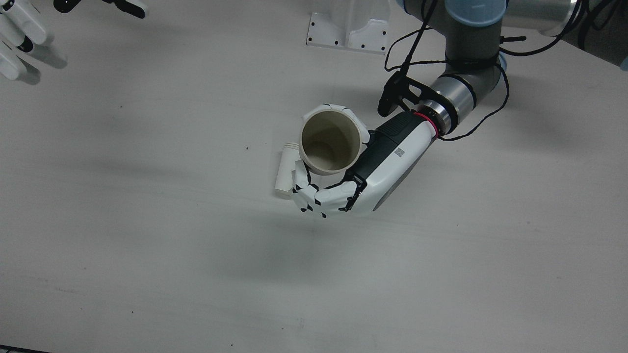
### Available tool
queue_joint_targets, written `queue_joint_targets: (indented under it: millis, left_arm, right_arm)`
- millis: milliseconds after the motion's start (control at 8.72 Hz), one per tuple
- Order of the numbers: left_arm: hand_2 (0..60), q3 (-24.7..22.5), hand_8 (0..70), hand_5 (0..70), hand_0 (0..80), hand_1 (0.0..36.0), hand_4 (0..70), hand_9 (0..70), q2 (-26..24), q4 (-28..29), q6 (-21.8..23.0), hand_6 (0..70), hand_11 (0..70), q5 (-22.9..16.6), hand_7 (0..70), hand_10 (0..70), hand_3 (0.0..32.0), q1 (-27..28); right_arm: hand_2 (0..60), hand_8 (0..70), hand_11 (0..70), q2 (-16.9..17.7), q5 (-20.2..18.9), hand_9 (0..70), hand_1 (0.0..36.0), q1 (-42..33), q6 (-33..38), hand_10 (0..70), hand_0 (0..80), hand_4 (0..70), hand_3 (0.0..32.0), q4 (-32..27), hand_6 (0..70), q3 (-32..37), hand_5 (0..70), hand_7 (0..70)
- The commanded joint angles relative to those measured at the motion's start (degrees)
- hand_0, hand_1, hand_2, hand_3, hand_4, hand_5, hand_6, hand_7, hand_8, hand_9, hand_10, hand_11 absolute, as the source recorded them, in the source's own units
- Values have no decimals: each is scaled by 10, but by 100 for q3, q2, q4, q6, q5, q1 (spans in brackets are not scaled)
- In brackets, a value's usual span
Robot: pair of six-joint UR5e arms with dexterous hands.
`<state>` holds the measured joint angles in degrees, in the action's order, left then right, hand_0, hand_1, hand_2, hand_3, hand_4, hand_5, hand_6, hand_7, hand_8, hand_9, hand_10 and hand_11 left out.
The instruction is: Pour water
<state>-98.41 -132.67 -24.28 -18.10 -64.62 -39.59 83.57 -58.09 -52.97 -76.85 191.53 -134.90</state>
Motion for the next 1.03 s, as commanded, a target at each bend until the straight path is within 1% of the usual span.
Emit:
queue_joint_targets:
  millis: [0,115,229,344,459,573,688,803,917]
  left_arm:
    - [600,6,465,628,470,192,367,460,1702,1122,272,433,382,2,524,261,0,-619]
    - [600,15,478,634,472,184,367,479,2109,1449,245,432,364,2,523,249,0,-873]
    - [600,58,473,613,469,176,358,472,2557,1801,210,423,365,2,510,250,0,-1049]
    - [600,154,474,594,462,168,354,472,3058,2265,132,420,373,2,501,256,0,-1103]
    - [600,321,480,583,461,164,349,481,3506,2818,-43,416,366,11,495,252,0,-1104]
    - [600,566,456,581,471,185,349,483,3911,3563,-341,406,354,20,498,241,0,-1095]
    - [595,925,441,562,475,190,344,477,4185,4267,-683,394,340,37,487,231,0,-1095]
    - [576,1512,428,553,482,197,349,471,4335,5179,-974,386,307,64,485,207,0,-1086]
    - [581,1935,448,555,491,214,348,515,4354,5649,-1194,391,146,160,477,96,0,-1077]
  right_arm:
    - [169,189,406,133,184,271,78,-344,574,275,416,99,0,7,329,34,281,421]
    - [170,191,409,247,184,274,77,-450,671,277,414,98,0,8,329,42,279,420]
    - [179,200,416,265,184,289,77,-651,741,283,413,105,0,16,336,43,285,427]
    - [180,201,417,283,176,292,77,-853,838,284,412,107,0,16,338,51,288,429]
    - [180,202,416,387,176,290,76,-916,1074,283,412,111,0,16,341,51,292,433]
    - [178,203,414,484,158,290,76,-995,1119,282,412,112,0,16,341,51,294,434]
    - [178,201,412,511,114,288,76,-1101,1146,280,412,112,0,25,341,51,295,436]
    - [180,203,415,503,97,291,76,-1206,1155,283,414,117,0,95,346,43,301,444]
    - [181,204,413,503,105,290,77,-1251,1164,280,415,120,0,104,349,43,307,449]
